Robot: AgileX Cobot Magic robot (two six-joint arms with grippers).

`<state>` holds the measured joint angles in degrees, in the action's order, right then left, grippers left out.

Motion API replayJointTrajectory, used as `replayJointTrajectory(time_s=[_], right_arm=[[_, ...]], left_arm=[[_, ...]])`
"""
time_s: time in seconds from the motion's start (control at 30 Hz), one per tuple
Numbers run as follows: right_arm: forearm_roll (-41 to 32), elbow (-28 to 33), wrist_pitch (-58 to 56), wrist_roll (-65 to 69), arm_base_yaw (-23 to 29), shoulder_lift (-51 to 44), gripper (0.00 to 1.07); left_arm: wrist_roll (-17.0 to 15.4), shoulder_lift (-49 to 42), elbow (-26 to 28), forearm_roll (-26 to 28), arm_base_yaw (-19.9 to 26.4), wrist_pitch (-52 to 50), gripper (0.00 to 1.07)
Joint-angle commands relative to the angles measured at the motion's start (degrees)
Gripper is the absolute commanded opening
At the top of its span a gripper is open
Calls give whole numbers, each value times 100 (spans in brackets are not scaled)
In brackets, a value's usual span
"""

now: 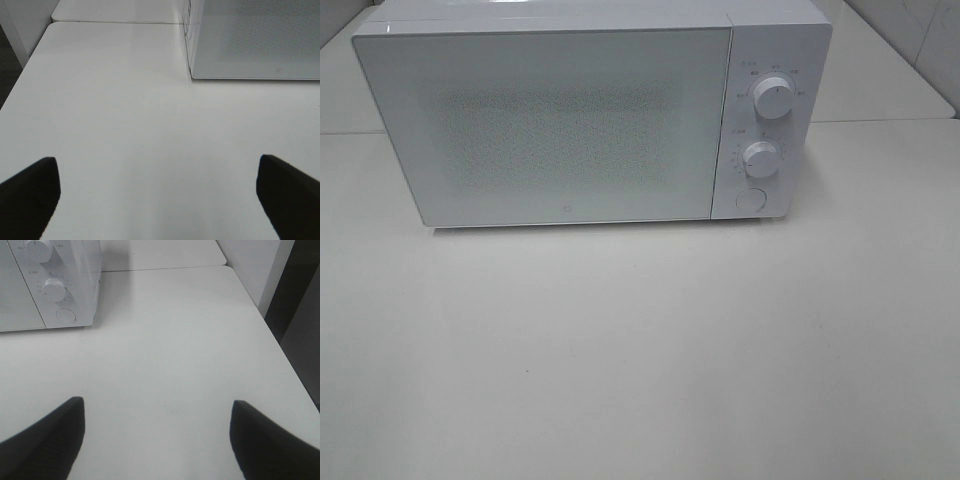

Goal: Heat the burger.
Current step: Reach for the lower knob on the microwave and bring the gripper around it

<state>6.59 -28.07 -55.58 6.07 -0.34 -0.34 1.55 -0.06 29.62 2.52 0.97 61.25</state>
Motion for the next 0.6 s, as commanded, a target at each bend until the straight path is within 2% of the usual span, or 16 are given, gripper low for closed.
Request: replayJointTrajectory(time_s=[0.03,0.6], right_arm=[[23,-6,46,11,-40,-132,76],[23,-6,46,11,-40,-132,76]], left_arm=[[-34,-6,0,11,11,6,100],[-34,0,0,11,11,6,100]])
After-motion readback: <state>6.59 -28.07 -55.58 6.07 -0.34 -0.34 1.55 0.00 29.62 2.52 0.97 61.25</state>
